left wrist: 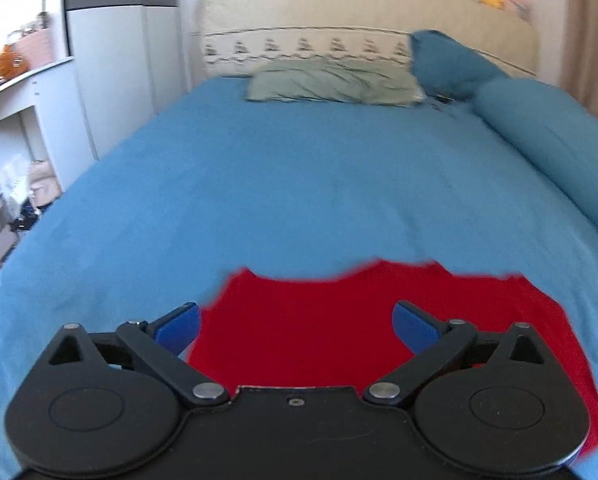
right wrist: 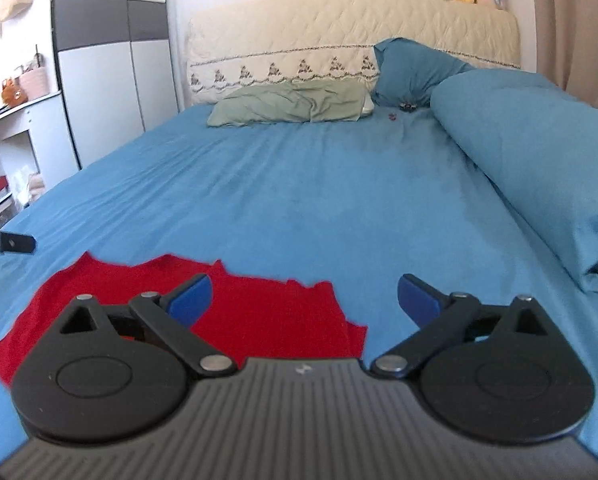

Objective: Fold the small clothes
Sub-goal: 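Carry the hem toward the collar with both tools and open them, then grasp the folded sweater's edge with the right tool and lift it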

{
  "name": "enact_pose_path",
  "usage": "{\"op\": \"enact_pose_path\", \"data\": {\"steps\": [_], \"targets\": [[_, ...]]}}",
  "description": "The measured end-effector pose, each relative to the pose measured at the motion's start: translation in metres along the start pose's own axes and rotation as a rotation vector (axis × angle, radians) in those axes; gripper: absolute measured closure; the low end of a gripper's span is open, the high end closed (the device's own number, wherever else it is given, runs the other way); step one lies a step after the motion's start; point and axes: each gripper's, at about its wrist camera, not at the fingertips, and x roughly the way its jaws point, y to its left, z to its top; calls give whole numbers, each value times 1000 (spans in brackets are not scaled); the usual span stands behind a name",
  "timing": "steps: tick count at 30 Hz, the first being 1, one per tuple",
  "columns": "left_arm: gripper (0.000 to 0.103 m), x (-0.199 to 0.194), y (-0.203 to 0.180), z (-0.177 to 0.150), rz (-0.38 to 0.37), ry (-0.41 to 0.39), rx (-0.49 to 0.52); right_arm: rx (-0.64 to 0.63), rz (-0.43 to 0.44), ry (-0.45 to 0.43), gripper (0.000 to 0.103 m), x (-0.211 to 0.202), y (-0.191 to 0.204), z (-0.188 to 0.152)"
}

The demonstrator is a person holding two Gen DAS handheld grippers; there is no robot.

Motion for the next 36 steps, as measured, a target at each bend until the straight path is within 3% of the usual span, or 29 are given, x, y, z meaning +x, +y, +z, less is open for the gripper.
{"op": "enact_pose_path", "data": {"steps": [4,10,13,17,20,27,32,36], "targets": [[0,-9,-31,-38,-68,50,45,39,-12,99,0,-28,7,-24],[0,6,-65,-93,-128,174,68,183,-92,226,0,-36,20,-108],[0,16,-75,-108,-128,188,100,315,-68,221,0,-35,18,-145],[0,26,-79,-114,-119,182,94,423,-44,127,0,-36,24,-176],[0,35,-80,-112,-122,185,82,426,-41,58,0,-29,27,-176],[0,57,-77,-96,-114,190,61,494,-79,51,0,15,8,-152],[0,72,-73,-83,-76,199,65,517,-64,59,22,27,-1,-143],[0,88,-67,-78,-71,219,51,488,-43,75,30,30,-3,-140]]}}
